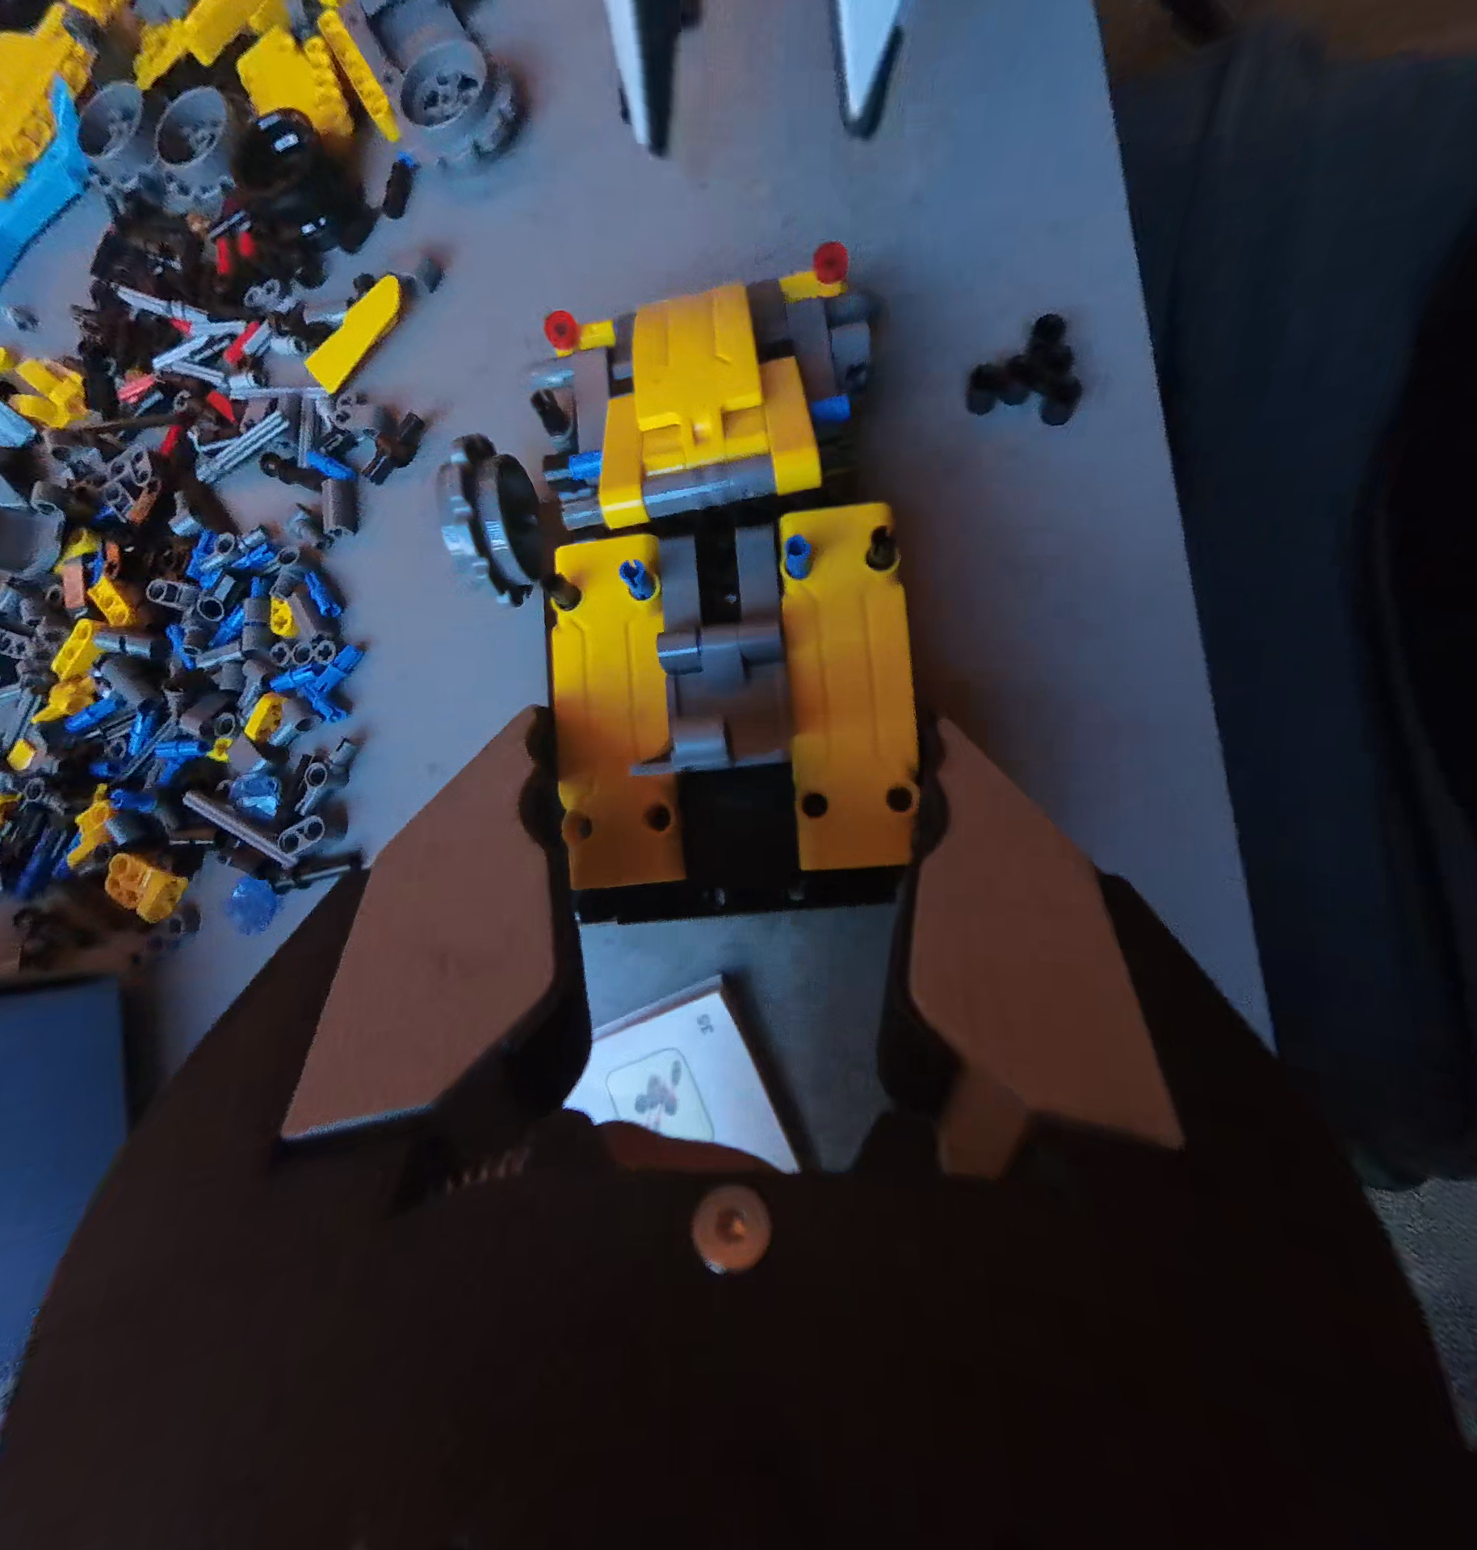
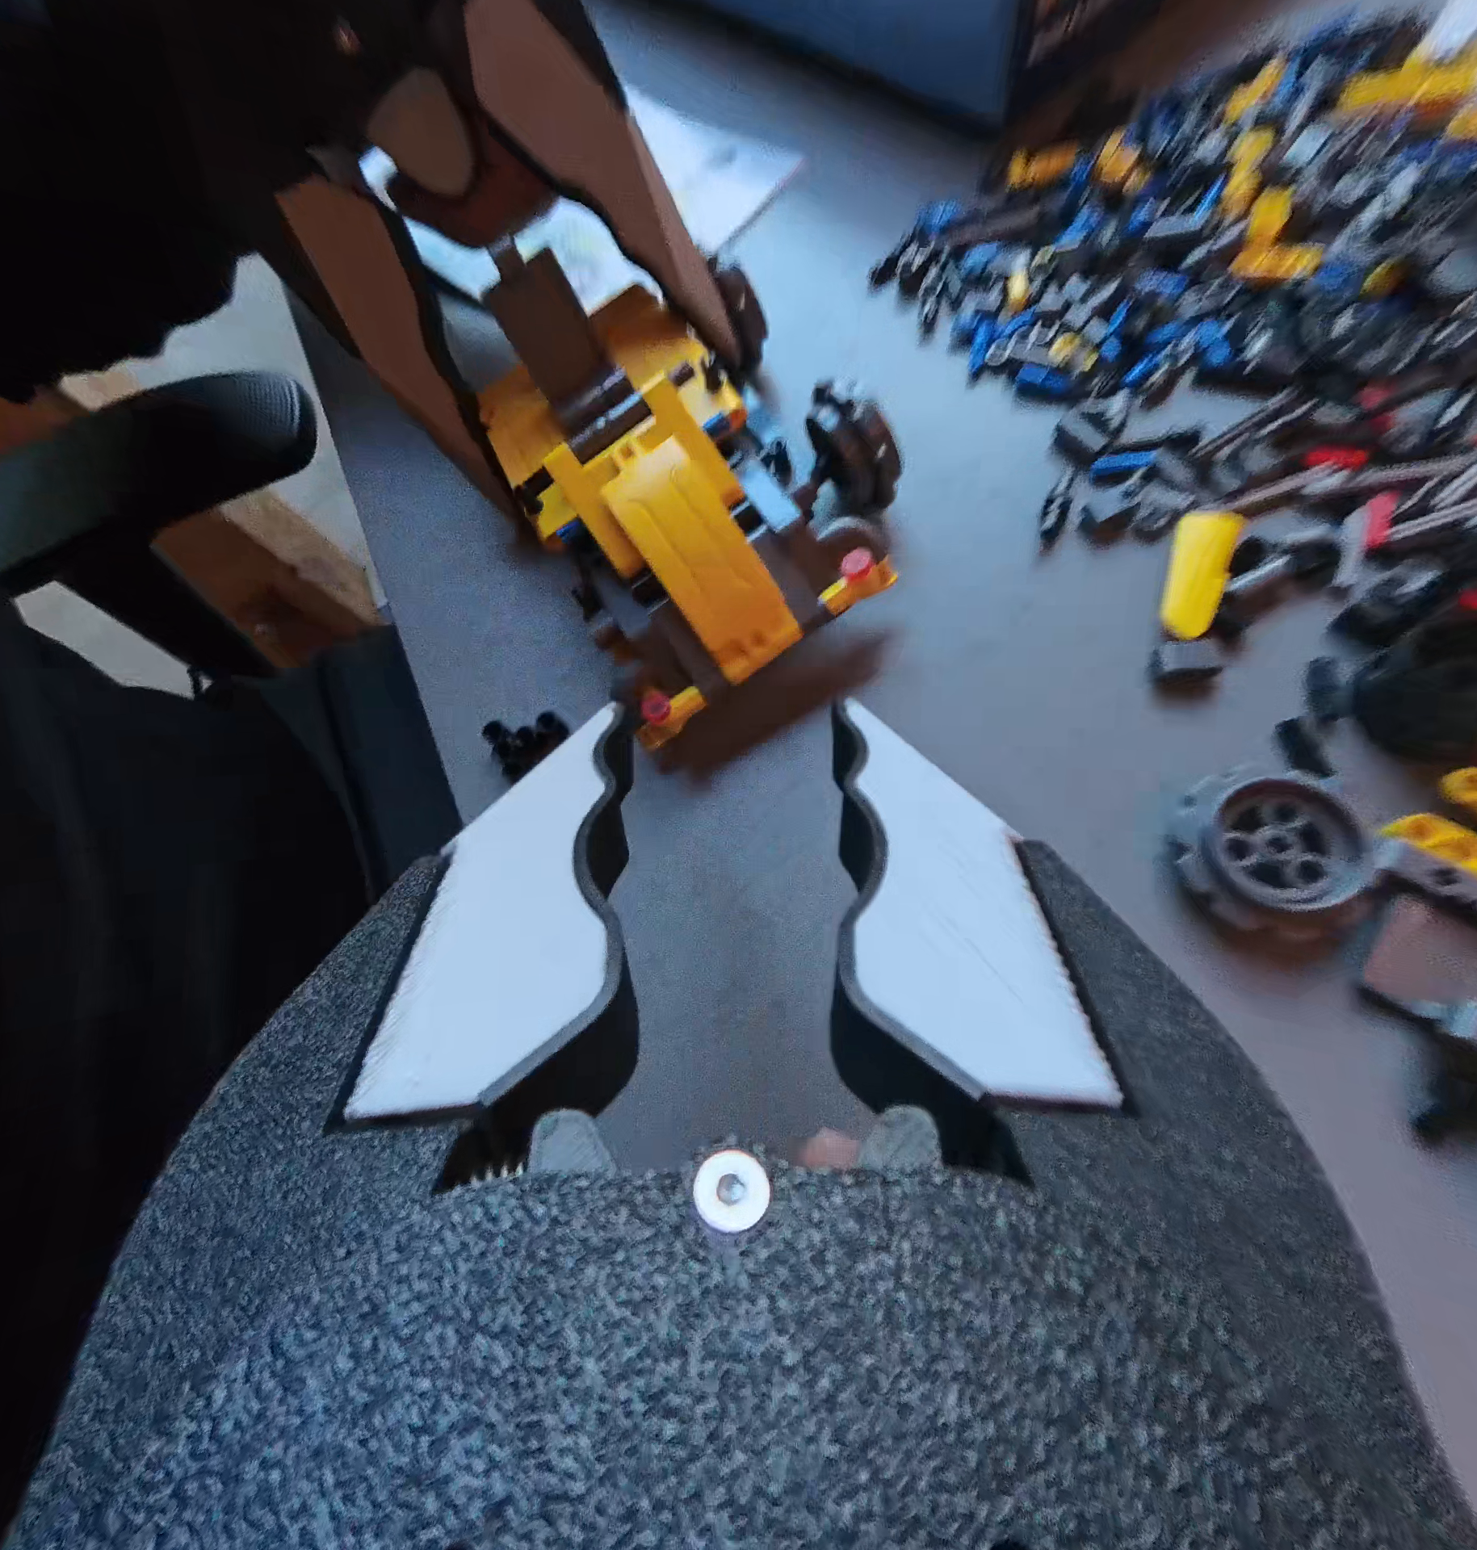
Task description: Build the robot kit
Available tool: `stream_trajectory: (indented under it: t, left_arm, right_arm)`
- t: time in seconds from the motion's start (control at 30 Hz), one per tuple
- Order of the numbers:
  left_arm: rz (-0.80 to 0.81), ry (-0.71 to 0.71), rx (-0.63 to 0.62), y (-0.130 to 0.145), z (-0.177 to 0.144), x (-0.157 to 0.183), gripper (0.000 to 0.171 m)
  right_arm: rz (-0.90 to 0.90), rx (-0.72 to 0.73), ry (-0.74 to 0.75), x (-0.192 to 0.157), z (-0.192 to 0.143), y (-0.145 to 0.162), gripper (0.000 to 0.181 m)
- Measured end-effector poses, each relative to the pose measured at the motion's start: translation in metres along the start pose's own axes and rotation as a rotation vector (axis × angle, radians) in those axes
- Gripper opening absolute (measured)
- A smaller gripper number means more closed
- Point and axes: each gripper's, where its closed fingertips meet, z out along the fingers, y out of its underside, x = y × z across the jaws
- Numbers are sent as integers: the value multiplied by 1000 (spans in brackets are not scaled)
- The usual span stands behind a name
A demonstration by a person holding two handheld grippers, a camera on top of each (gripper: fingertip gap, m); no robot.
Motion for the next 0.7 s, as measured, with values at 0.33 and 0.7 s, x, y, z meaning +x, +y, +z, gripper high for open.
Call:
stream_trajectory:
  t: [0.33, 0.7]
  left_arm:
    - [-52, -15, 16, -2, 5, -11, 83]
    - [-146, 29, 52, -6, 1, -16, 82]
  right_arm:
    - [-129, -97, -32, -1, 34, 11, 53]
    - [-124, -78, -32, -4, 28, 6, 52]
